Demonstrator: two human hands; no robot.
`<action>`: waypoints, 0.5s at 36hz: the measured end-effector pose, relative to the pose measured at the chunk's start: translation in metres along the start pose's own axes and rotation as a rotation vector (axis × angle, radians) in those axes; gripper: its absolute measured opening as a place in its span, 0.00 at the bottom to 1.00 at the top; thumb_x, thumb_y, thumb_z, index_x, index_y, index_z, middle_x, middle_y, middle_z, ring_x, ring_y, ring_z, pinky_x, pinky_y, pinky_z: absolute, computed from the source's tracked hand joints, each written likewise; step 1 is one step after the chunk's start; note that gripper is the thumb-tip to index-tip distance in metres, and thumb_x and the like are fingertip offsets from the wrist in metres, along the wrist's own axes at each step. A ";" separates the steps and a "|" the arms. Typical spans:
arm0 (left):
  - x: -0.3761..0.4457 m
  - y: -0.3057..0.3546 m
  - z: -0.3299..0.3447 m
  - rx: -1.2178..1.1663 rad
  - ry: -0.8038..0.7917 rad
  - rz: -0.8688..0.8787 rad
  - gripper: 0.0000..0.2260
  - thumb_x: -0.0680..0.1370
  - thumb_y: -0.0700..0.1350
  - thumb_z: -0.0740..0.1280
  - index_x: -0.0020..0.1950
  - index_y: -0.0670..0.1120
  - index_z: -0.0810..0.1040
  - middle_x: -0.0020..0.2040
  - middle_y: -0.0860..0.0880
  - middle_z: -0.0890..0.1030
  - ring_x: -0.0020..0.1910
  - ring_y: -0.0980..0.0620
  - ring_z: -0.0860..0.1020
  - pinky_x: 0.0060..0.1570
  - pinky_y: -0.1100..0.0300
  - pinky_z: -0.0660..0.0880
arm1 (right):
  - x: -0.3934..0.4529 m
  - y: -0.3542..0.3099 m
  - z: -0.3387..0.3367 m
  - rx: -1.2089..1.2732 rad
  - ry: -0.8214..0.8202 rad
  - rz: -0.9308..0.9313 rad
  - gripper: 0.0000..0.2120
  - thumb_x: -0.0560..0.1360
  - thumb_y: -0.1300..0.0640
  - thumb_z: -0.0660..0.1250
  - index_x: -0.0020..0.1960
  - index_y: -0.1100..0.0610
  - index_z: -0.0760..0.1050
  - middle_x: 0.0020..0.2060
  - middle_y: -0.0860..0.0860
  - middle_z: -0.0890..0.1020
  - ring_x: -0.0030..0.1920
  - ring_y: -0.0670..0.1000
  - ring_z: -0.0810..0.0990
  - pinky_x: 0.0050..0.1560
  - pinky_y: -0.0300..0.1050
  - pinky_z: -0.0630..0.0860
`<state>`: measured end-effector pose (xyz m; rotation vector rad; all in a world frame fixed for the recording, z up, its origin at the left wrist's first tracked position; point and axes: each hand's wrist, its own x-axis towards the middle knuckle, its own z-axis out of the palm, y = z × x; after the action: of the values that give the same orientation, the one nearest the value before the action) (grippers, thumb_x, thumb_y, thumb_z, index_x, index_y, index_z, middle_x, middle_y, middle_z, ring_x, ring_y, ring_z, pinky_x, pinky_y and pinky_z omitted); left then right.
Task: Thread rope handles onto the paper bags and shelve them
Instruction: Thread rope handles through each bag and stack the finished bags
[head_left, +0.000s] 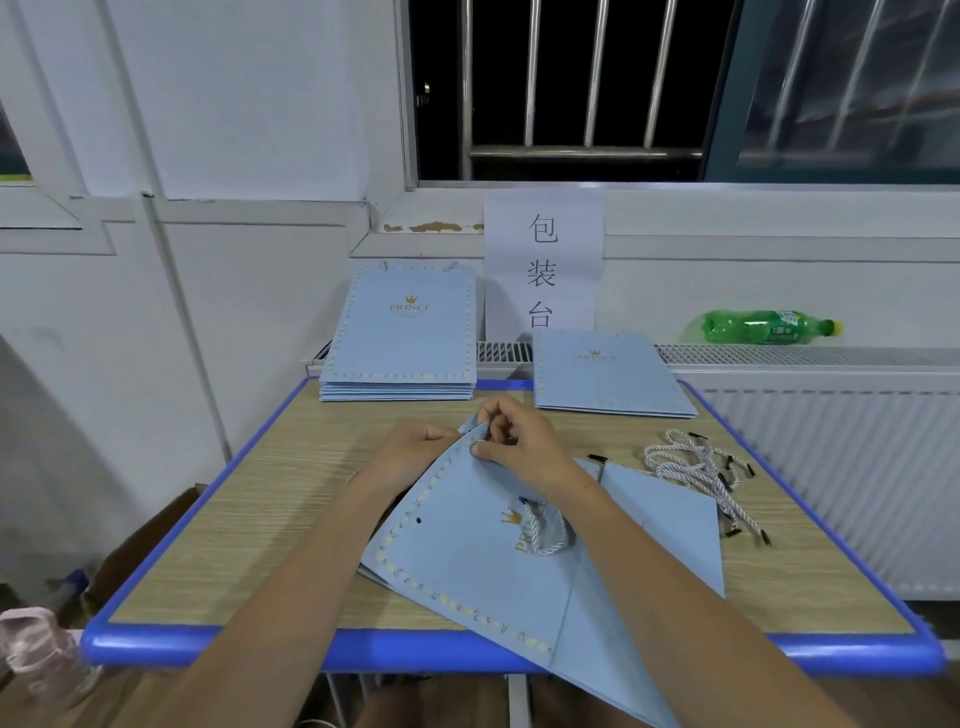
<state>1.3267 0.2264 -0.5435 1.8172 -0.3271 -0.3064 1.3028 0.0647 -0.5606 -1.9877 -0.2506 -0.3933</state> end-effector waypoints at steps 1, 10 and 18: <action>0.000 0.000 0.000 0.002 0.011 -0.005 0.18 0.74 0.47 0.72 0.49 0.31 0.80 0.37 0.41 0.76 0.26 0.54 0.70 0.25 0.67 0.66 | 0.000 0.000 0.000 -0.004 -0.005 -0.001 0.15 0.69 0.69 0.71 0.41 0.51 0.71 0.29 0.48 0.67 0.30 0.42 0.65 0.35 0.31 0.65; -0.004 0.001 0.000 -0.075 0.021 -0.024 0.20 0.72 0.47 0.73 0.50 0.29 0.79 0.38 0.39 0.76 0.25 0.53 0.71 0.25 0.66 0.67 | -0.001 -0.004 0.000 -0.015 -0.021 0.008 0.16 0.70 0.69 0.71 0.41 0.50 0.71 0.29 0.46 0.68 0.28 0.40 0.65 0.35 0.29 0.65; -0.006 0.002 -0.002 -0.146 -0.007 -0.057 0.15 0.72 0.46 0.74 0.42 0.33 0.82 0.31 0.43 0.79 0.26 0.52 0.74 0.25 0.64 0.70 | 0.007 -0.010 -0.008 -0.030 -0.137 0.052 0.14 0.70 0.66 0.72 0.44 0.51 0.72 0.29 0.45 0.69 0.31 0.42 0.68 0.37 0.31 0.67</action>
<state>1.3220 0.2297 -0.5414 1.6843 -0.2511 -0.3674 1.3047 0.0613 -0.5466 -2.0488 -0.2799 -0.2296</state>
